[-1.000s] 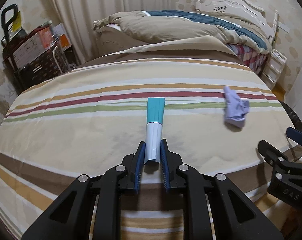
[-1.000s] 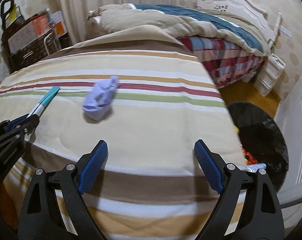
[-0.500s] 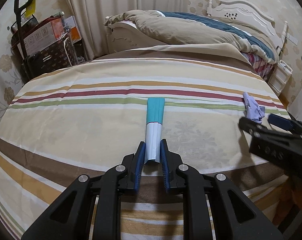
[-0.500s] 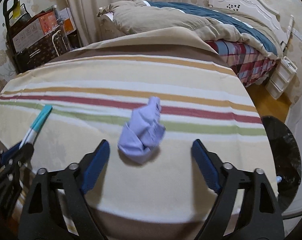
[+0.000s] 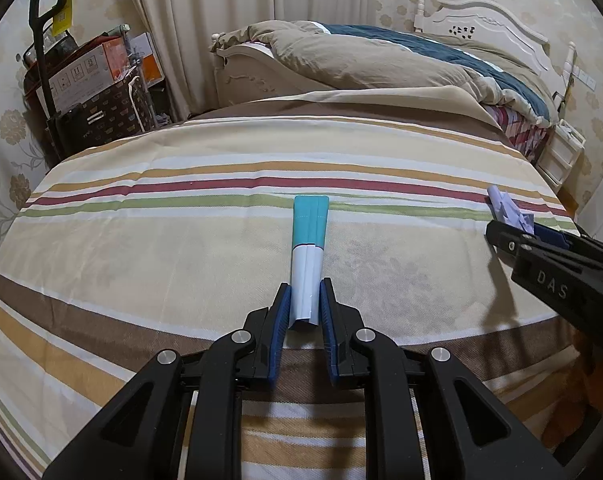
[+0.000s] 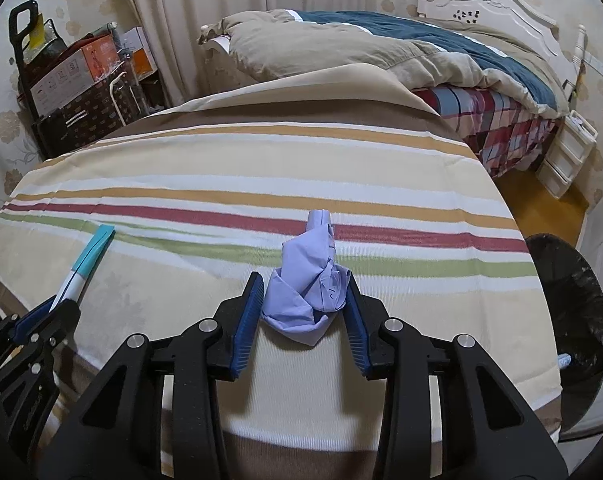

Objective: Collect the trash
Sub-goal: 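Lift the tube and cloth and carry both toward the bin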

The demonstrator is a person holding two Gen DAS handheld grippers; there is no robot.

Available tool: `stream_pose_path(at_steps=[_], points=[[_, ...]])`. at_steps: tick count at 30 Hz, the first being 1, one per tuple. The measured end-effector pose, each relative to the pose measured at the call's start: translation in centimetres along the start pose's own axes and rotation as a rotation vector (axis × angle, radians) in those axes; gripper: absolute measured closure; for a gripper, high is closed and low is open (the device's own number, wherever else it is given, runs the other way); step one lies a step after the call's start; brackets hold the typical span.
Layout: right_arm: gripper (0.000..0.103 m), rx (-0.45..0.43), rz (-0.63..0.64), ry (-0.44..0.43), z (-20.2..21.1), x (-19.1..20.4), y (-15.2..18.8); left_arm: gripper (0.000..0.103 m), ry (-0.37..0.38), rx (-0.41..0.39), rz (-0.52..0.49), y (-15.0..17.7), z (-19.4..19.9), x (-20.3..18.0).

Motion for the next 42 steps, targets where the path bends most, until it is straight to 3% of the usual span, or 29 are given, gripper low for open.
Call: stream_pose_path(at_steps=[17, 42], points=[[0.065, -0.008, -0.024, -0.042, 3.3, -2.2, 3.4, 0.087, 0.029, -0.004, -0.002, 1.0, 1.0, -1.2], [0.065, -0.058, -0.07, -0.03, 6.9, -5.6, 6.4, 0.089, 0.089, -0.026, -0.022, 2.7, 3.3, -4.6]])
Point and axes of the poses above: each gripper's, at about its wrist camera, not at the fingertips, and z roughly against the way its jaws point, x to its left, y to its underside, the point moved 6 cm from there along -z, roughly the way its jaws point, and after that the axes turned 7 degrees about -z, right-handed, at the moved point
